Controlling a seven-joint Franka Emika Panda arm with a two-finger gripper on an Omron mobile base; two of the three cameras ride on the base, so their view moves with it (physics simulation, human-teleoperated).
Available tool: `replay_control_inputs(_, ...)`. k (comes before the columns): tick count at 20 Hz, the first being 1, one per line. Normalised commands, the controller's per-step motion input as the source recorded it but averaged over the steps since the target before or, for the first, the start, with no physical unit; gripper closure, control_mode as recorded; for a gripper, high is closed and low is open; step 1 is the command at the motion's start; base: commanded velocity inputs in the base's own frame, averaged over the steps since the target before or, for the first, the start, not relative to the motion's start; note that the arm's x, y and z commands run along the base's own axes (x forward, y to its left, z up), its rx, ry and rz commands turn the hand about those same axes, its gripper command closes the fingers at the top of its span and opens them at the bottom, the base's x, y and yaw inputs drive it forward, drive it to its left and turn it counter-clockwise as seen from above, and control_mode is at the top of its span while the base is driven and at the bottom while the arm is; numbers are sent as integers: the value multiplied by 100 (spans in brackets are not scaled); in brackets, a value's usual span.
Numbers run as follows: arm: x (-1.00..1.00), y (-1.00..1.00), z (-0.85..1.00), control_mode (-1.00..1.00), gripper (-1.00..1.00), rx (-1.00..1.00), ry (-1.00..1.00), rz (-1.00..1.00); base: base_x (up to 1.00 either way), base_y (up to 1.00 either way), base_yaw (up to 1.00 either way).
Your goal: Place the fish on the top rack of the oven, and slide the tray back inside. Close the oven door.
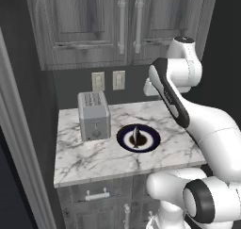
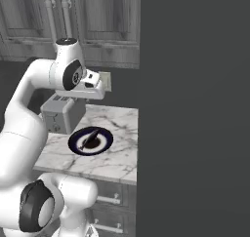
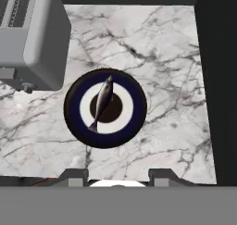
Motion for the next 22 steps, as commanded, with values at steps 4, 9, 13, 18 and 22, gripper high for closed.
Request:
replay_control_inputs(4, -8, 23, -24, -100, -100, 0, 6, 0, 0, 0, 0)
replay_control_inputs(9, 0, 45, -74, -100, -100, -1, 13, -8, 0, 0, 0)
replay_control_inputs(13, -1, 11, -97, -100, -100, -1, 8, -10, 0, 0, 0)
replay_control_inputs(18, -3, 0, -83, -100, -100, 0, 0, -11, 0, 0, 0)
replay_control_inputs(22, 0, 0, -58, -100, -100, 0, 1, -11, 0, 0, 0)
